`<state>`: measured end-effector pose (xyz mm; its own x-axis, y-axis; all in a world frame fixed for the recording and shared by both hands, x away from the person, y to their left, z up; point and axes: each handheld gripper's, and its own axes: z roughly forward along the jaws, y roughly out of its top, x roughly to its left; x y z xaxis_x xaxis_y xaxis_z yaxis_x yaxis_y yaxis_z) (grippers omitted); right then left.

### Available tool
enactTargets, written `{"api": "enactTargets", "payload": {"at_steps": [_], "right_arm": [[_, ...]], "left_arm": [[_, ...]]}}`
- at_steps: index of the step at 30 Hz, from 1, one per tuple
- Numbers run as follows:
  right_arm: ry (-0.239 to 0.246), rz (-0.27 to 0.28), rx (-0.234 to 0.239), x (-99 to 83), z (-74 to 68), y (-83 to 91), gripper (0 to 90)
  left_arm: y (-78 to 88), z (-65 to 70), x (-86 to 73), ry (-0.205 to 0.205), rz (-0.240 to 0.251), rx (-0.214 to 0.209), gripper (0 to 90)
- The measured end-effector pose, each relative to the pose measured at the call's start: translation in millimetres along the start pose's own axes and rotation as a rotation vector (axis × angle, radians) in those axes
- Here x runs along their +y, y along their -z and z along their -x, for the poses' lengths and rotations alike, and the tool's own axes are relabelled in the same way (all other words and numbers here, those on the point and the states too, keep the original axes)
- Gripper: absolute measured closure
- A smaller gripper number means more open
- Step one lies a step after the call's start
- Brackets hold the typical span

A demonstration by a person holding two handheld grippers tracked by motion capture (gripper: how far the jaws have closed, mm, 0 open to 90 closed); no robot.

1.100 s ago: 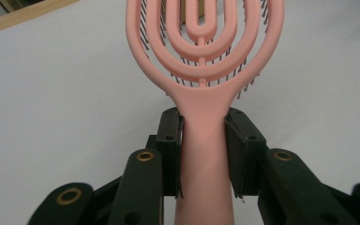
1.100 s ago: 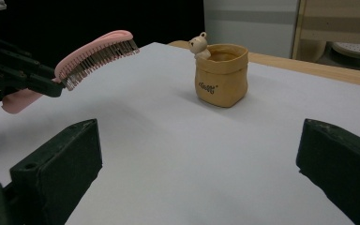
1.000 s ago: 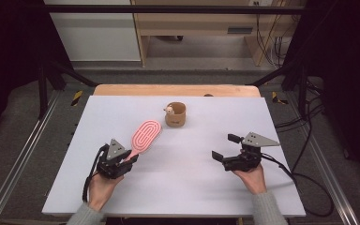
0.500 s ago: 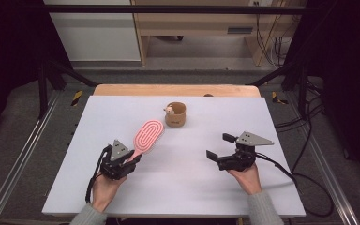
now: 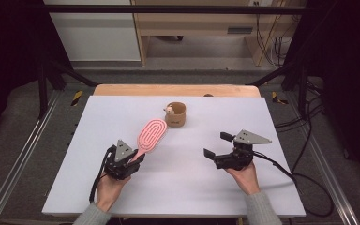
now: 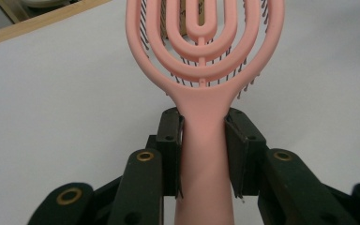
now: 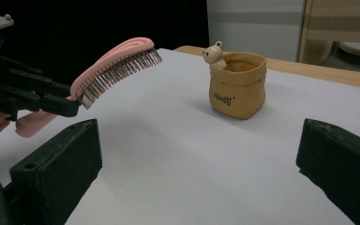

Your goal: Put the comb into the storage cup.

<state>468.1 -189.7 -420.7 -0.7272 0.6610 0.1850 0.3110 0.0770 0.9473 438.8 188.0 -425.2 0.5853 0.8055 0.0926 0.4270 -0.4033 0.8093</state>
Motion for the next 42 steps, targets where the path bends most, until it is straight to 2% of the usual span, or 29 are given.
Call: {"api": "enactTargets", "payload": {"at_steps": [11, 24, 29, 36, 39, 42], "right_arm": [[-0.039, 0.022, 0.016, 3.0, -0.5, -1.5, 1.1], [-0.033, 0.011, 0.028, 8.9, -7.0, -9.0, 1.0], [-0.046, 0.017, 0.027, 11.1, -8.3, -10.9, 1.0], [-0.041, 0.026, 0.033, 17.8, -12.6, -15.0, 1.0], [-0.055, 0.035, 0.041, 19.5, -13.8, -17.7, 1.0], [-0.054, 0.022, 0.041, 20.7, -15.2, -20.6, 1.1]], "left_arm": [[-5.7, 6.1, 7.5, -0.003, 0.019, 0.000, 69.2], [-14.9, 18.4, 21.4, -0.012, 0.044, -0.017, 69.2], [-18.5, 24.4, 26.9, -0.019, 0.058, -0.027, 69.2], [-21.8, 31.4, 30.3, -0.006, 0.065, -0.041, 69.2], [-23.2, 33.8, 30.0, 0.003, 0.070, -0.041, 69.2], [-24.1, 36.5, 28.0, 0.011, 0.077, -0.048, 69.2]]}}
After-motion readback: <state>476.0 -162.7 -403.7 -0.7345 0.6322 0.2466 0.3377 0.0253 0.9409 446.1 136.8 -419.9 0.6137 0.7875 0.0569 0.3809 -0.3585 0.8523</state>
